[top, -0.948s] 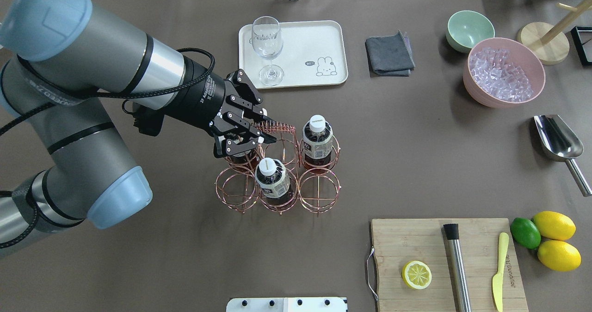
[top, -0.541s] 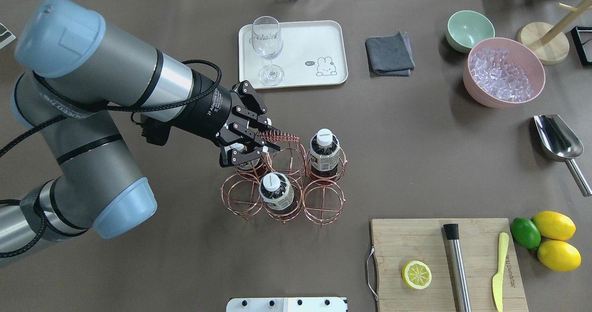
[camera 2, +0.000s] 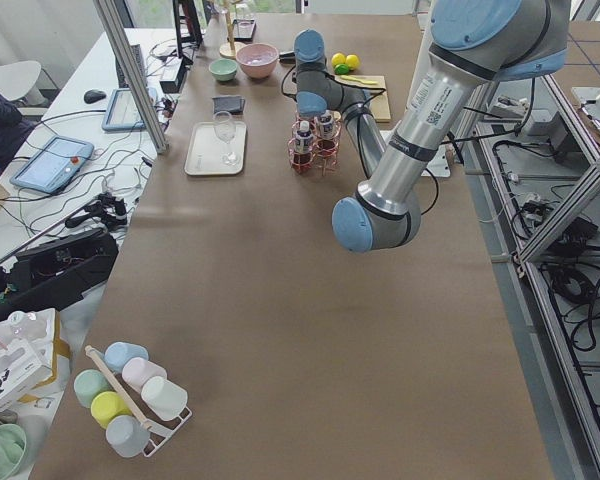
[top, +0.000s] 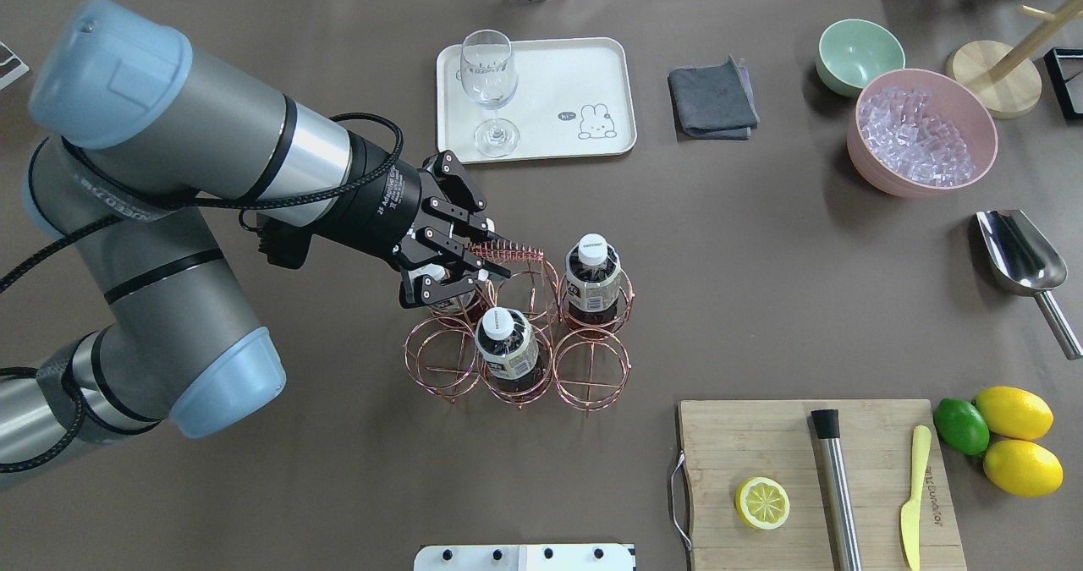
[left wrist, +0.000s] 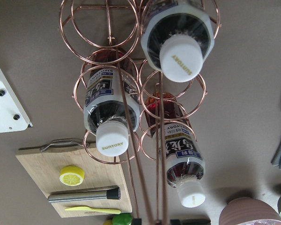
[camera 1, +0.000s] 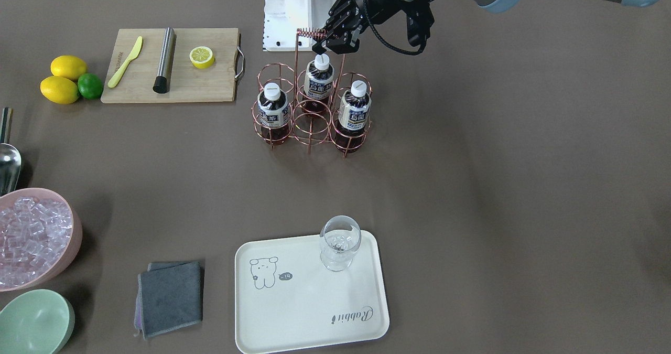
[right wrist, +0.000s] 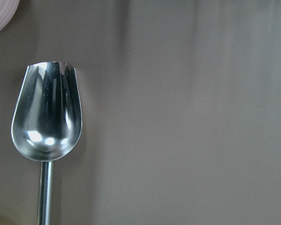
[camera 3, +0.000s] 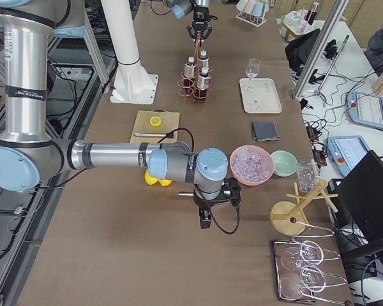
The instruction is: Take tea from basket to plate
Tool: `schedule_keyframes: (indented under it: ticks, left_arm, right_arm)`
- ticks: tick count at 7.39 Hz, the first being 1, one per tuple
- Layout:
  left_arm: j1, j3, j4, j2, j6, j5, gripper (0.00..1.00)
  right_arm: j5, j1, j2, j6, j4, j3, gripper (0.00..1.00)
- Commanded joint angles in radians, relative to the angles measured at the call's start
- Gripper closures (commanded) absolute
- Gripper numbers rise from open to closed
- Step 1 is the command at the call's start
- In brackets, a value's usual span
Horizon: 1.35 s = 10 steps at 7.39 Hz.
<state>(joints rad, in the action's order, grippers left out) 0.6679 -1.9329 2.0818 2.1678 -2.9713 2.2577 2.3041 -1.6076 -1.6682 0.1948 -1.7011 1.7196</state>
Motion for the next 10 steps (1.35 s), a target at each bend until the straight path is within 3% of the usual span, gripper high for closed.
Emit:
schedule_keyframes:
  ticks: [1, 3, 7, 9, 10]
  left_arm:
    - [0.001, 0.0, 0.008, -0.003, 0.0, -0.004, 1.0]
    - [0.005, 0.0, 0.008, -0.005, 0.0, -0.004, 1.0]
    - [0.009, 0.0, 0.009, -0.005, -0.021, -0.004, 1.0]
    - [0.01, 0.0, 0.009, -0.002, -0.035, -0.003, 1.0]
    - [0.012, 0.0, 0.009, 0.001, -0.041, -0.003, 1.0]
  right_arm:
    - [-0.018, 0.0, 0.008, -0.006, 0.001, 0.003, 0.01]
    - [-0.026, 0.02, 0.037, -0.082, 0.001, 0.02, 0.01]
    - [-0.022, 0.21, 0.177, -0.421, 0.001, 0.049, 0.0]
    - [0.026, 0.283, 0.231, -0.5, 0.012, 0.08, 0.01]
    - [0.025, 0.34, 0.293, -0.669, 0.012, 0.112, 0.01]
